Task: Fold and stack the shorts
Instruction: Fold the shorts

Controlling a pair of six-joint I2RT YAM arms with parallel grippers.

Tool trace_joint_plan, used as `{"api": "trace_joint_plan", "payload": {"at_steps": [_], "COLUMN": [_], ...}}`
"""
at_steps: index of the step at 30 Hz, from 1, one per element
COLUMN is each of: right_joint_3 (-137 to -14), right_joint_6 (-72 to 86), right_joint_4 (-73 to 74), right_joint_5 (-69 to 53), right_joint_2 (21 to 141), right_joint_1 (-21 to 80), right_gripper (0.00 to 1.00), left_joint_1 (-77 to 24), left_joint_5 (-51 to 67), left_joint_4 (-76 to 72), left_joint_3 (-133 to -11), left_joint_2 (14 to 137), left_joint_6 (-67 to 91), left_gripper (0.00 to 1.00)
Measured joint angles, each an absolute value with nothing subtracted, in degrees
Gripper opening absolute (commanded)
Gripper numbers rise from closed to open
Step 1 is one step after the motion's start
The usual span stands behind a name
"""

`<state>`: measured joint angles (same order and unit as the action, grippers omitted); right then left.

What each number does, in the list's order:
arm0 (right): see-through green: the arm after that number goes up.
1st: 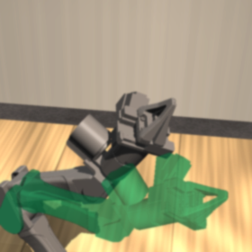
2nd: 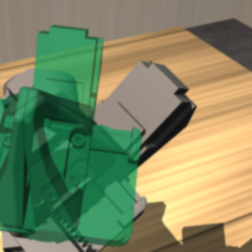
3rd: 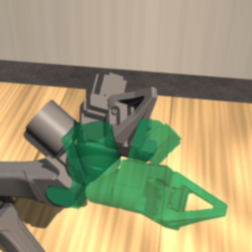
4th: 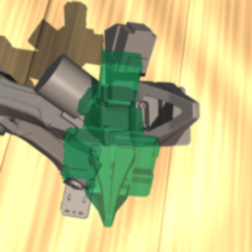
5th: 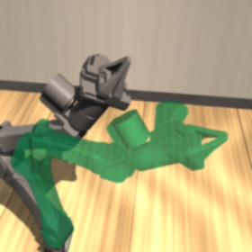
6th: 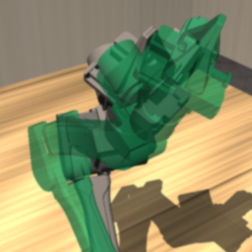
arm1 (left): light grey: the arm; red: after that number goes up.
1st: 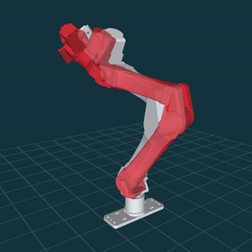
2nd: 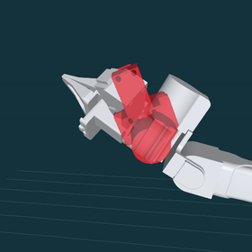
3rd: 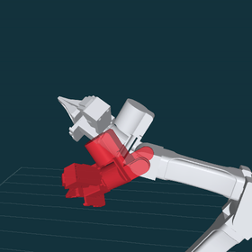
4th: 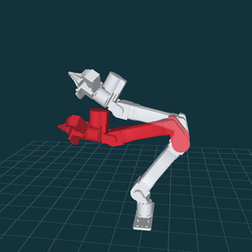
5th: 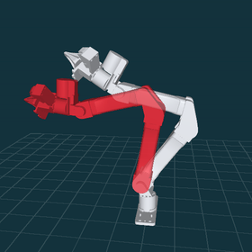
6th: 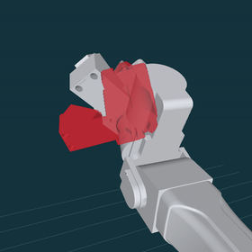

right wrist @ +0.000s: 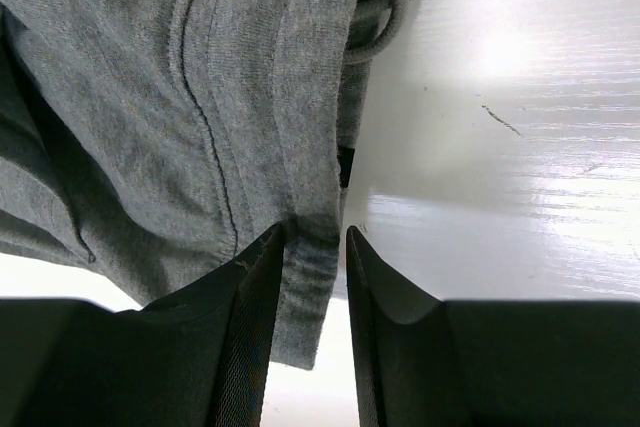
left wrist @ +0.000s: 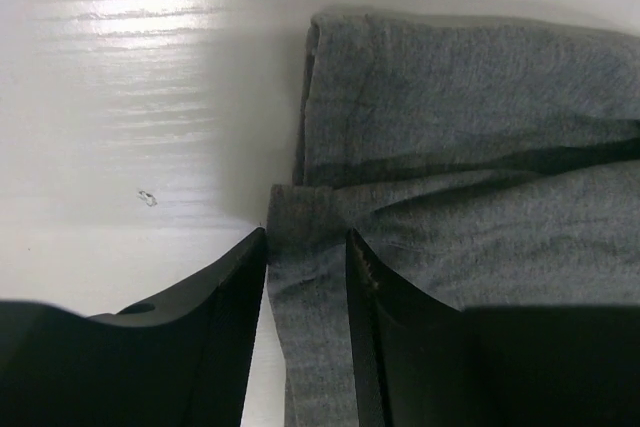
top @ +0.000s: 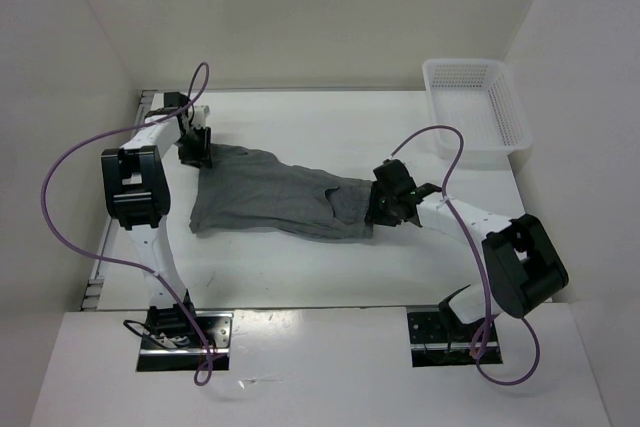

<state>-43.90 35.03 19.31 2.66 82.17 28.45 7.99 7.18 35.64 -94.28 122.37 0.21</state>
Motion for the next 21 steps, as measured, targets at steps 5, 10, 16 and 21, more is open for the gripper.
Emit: {"api": "trace_joint_plan", "payload": {"at_steps": [5,10,16,21], "right_joint_3": [-43.9,-43.9,-43.9,-43.9], "right_joint_6": [35.0,35.0,35.0,35.0], "right_joint_4": [19.6,19.9,19.9,19.9], "right_joint_5": [2.7,2.9,3.1,3.2], "right_joint_2": [81.9,81.3,81.2,81.2], "right_joint_1": [28.4,28.4,28.4,28.4], "right_gripper": [0.37,0.36,0.34,0.34], "left_joint_1": [8.0,8.0,8.0,8.0], "left_joint_5": [7.3,7.8,9.5,10.2], "left_joint_4": [36.7,36.9,36.9,37.0], "left_joint_3": [-94.3,-94.3,-94.3,-94.3], "left_joint_2": [122.4,122.1,118.7,113.9], "left_joint_6": [0.3,0.3,0.2,0.2], "left_gripper": [0.31,0.12,0.0,0.0]}}
